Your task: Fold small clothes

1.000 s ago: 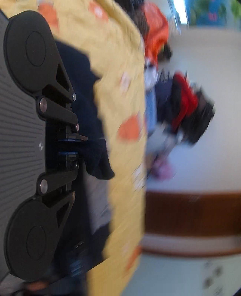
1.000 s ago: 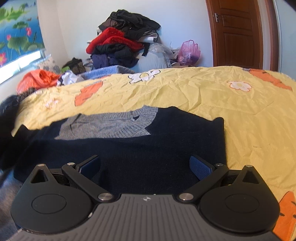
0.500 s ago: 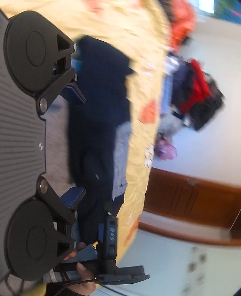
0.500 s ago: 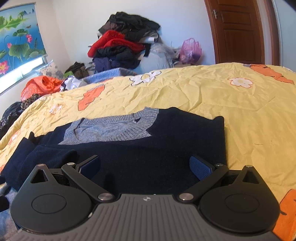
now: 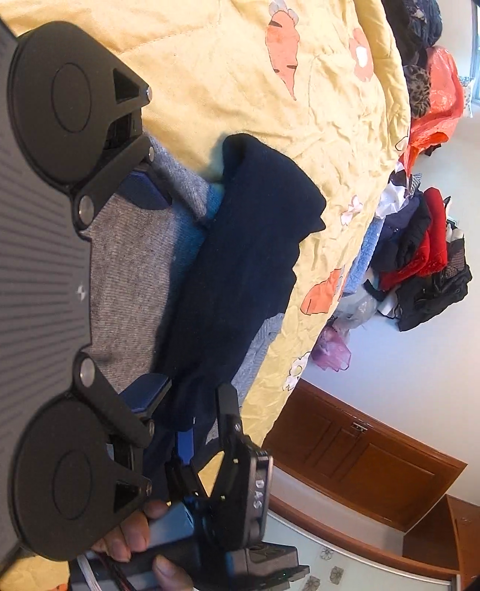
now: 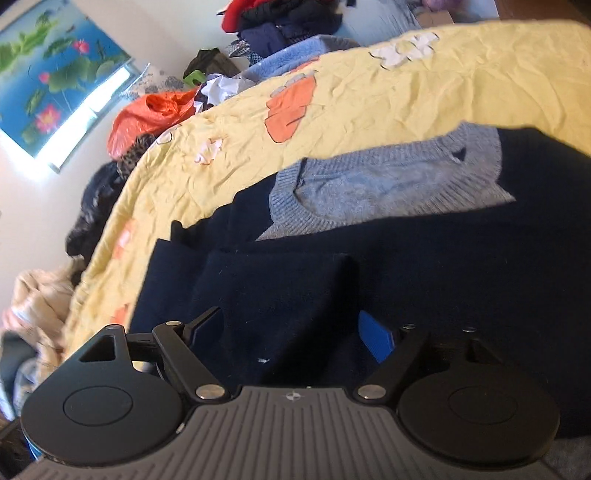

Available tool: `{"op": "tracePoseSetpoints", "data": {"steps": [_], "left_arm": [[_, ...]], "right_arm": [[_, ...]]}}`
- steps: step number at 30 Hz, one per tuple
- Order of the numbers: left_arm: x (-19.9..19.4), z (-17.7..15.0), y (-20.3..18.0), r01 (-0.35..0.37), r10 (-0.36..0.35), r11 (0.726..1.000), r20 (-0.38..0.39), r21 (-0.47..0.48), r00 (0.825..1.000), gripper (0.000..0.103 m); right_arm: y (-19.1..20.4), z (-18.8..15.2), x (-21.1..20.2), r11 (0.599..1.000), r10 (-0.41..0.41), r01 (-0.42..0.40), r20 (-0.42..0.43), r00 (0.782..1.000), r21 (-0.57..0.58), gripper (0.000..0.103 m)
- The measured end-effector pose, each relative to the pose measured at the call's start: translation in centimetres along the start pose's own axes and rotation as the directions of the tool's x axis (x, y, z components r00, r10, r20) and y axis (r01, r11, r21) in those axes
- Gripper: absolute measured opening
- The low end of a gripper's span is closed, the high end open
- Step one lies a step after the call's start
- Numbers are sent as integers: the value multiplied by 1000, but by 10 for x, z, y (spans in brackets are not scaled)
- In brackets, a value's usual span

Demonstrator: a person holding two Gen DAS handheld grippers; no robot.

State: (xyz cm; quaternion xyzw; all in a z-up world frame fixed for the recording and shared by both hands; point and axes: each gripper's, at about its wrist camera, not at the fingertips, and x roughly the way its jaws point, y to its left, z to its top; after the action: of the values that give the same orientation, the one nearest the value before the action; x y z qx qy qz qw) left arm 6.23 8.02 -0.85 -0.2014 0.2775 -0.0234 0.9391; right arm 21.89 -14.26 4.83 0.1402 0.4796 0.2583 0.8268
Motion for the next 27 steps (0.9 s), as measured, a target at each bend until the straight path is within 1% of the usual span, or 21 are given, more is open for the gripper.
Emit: {"op": "tracePoseSetpoints", "data": {"steps": [1,3,4,5,8,10,14,17,19,22,24,27], "left_arm": [[0,0,1,2,-2,1000,1,-4,1000,96],[0,0,1,5,-5,1000,2,-7,1000,96],[0,-1,1,5,-5,1000,2,-7,1000,96],[1,0,2,5,-5,1000,2,-7,1000,96],[1,0,3,9,-9,1000,4,-13,1000,96],[1,0,4,12,-12,1000,5,-17,1000,96],[1,0,3,13,-12,1000,5,-18,1000,96],[1,0,4,14,-14,1000,6,-20,1000,96],[1,-1,3,15,-15,1000,7,-22,1000,96],[1,0,4,19,-19,999,8,-28,1000,97],[2,0,4,21,-21,999,9,-29,1000,97],[2,0,4,20,-20,999,8,-27,1000,97]], "right_arm": [[2,-2,0,1000,-9,9,8,1000,-15,81],[5,-2,-1,999,-18,19,29,999,-38,51],[6,-2,1,999,-19,19,18,1000,-43,24],[5,-1,2,999,-23,23,8,1000,-33,21],[6,-1,-1,999,-17,18,28,999,-42,19],[9,3,-8,999,15,-13,59,998,-41,18],[13,23,-36,996,79,-74,124,989,-51,17],[4,39,-65,995,85,-77,162,983,-57,17],[-10,48,-83,997,64,-56,180,982,-46,17],[-44,55,-107,1000,-3,2,203,979,5,17],[-69,52,-117,998,-47,37,206,977,51,17],[-93,40,-114,992,-98,81,184,978,98,17]]}}
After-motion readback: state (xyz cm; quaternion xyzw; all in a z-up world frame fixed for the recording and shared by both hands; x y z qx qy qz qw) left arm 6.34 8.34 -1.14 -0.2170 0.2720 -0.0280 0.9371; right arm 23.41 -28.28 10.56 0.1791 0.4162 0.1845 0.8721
